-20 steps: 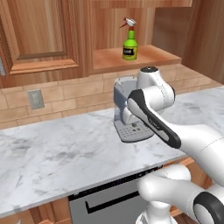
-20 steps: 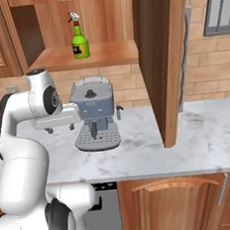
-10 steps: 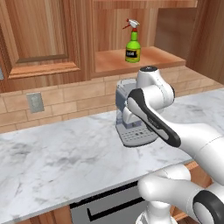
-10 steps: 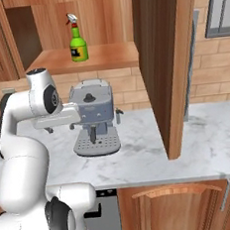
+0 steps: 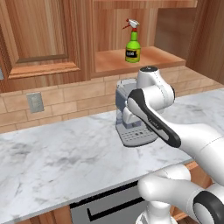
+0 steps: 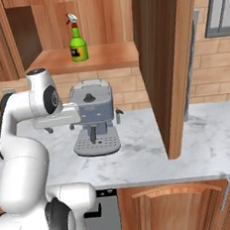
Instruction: Locate and retrieve the spray and soap dispenser from the cabinet. Place them next to the sink.
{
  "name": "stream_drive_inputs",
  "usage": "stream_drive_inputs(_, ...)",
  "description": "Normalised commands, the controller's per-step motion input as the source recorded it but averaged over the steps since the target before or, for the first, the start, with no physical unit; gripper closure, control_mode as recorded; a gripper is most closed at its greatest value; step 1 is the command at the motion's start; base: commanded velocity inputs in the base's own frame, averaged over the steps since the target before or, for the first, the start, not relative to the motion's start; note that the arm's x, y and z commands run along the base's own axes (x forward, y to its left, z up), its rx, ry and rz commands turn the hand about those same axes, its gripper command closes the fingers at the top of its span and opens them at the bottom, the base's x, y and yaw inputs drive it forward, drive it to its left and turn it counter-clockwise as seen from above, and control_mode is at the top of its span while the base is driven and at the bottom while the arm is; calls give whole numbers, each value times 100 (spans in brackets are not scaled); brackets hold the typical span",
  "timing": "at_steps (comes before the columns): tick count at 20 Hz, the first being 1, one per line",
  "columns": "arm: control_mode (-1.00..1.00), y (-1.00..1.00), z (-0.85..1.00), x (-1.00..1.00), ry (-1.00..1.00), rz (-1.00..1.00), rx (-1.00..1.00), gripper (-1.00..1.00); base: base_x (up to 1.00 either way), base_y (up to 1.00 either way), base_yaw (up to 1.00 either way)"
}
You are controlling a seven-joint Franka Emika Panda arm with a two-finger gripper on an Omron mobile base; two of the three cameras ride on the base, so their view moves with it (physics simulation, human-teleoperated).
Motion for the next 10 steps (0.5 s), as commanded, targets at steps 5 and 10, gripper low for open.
stream_drive_inputs(5, 100, 0, 0, 0, 0, 0, 0, -100, 1, 0, 0)
stream_drive_inputs(10, 100, 0, 0, 0, 0, 0, 0, -100, 0, 0, 0)
